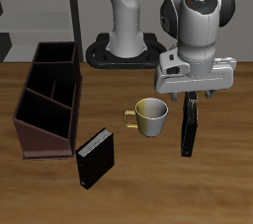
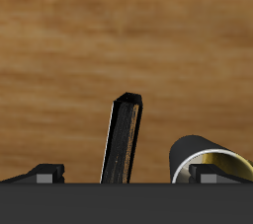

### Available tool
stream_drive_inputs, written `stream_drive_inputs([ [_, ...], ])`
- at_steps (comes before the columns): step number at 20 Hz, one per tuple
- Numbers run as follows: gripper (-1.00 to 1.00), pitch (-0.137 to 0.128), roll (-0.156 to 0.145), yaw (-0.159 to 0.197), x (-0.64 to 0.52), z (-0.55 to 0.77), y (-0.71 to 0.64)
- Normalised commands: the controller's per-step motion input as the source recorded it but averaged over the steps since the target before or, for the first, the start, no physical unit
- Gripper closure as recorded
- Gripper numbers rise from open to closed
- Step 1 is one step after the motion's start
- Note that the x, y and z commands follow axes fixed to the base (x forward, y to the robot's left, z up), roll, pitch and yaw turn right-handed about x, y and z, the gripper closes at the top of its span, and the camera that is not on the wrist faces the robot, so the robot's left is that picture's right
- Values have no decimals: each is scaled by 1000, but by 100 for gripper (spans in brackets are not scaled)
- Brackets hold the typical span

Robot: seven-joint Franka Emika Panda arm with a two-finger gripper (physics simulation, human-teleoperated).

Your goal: Place the left black book into the right desk caddy's right compartment

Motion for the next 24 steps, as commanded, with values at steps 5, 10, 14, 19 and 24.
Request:
stream_drive_inputs([
  [5,-100,25,15,-1,54,-293,80],
  [10,-100,38,13,-6,64,-279,46],
  [14,-100,60,-3,-7,80,-338,9],
  [19,-100,38,20,-1,29,-237,27],
  [24,100,55,52,-8,-66,-313,74],
])
